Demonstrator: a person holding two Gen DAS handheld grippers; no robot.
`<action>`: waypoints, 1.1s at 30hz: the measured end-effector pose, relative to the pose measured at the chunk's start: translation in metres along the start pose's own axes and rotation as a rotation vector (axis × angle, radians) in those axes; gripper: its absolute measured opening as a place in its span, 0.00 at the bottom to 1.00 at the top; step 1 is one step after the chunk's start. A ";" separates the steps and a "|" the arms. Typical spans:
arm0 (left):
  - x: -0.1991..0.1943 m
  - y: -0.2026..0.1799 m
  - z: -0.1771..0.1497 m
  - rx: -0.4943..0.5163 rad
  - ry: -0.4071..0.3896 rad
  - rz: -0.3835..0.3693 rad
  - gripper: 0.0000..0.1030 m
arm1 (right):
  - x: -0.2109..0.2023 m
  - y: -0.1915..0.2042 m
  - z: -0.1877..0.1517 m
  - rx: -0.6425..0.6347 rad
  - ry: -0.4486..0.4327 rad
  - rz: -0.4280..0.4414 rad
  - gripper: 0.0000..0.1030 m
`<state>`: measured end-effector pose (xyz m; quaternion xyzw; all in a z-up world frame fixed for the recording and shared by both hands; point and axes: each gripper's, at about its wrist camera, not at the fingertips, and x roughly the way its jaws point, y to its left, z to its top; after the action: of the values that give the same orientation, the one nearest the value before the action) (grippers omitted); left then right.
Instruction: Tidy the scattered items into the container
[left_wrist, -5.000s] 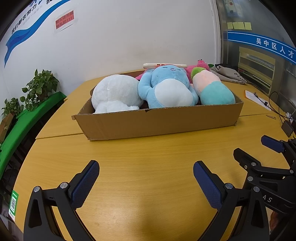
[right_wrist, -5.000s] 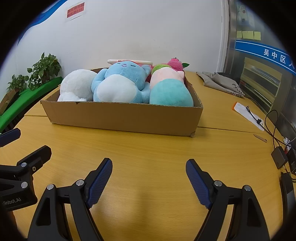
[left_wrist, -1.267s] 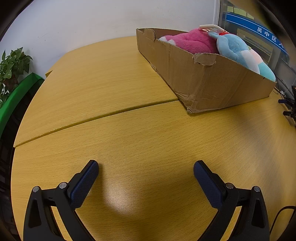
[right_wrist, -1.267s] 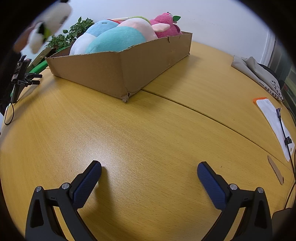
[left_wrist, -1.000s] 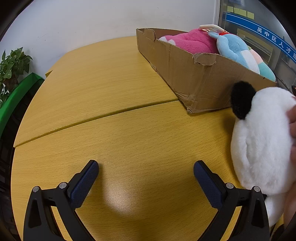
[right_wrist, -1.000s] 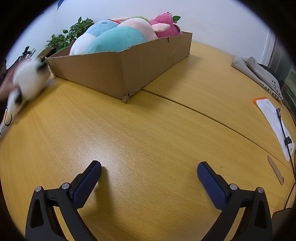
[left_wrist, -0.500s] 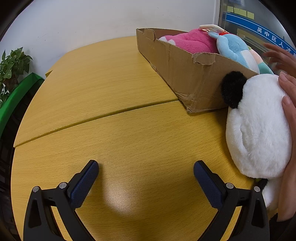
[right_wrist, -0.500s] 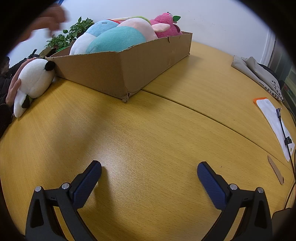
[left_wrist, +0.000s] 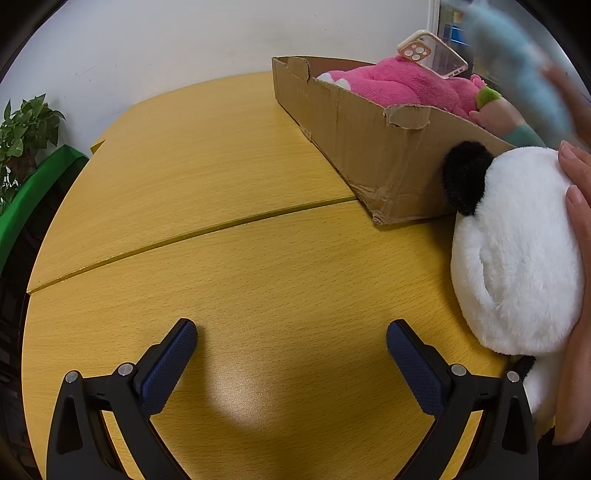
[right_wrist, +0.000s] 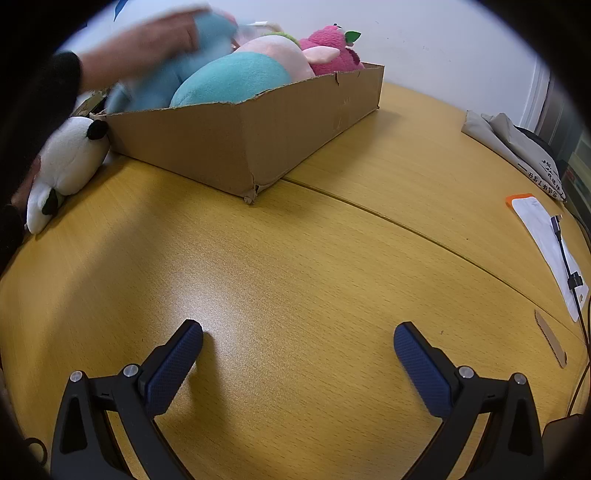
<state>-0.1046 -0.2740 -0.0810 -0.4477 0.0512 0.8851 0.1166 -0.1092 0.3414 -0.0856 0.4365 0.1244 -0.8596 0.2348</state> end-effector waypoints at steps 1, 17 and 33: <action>0.000 0.000 0.000 0.000 0.000 0.000 1.00 | 0.000 0.000 0.000 0.000 0.000 0.000 1.00; 0.000 0.002 0.000 -0.001 0.000 0.001 1.00 | -0.001 0.001 -0.001 -0.001 0.000 0.000 1.00; 0.001 0.005 0.005 -0.001 0.000 0.000 1.00 | -0.001 0.000 -0.001 -0.001 0.000 0.000 1.00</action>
<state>-0.1106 -0.2776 -0.0787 -0.4477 0.0509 0.8851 0.1166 -0.1084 0.3423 -0.0854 0.4364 0.1248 -0.8595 0.2352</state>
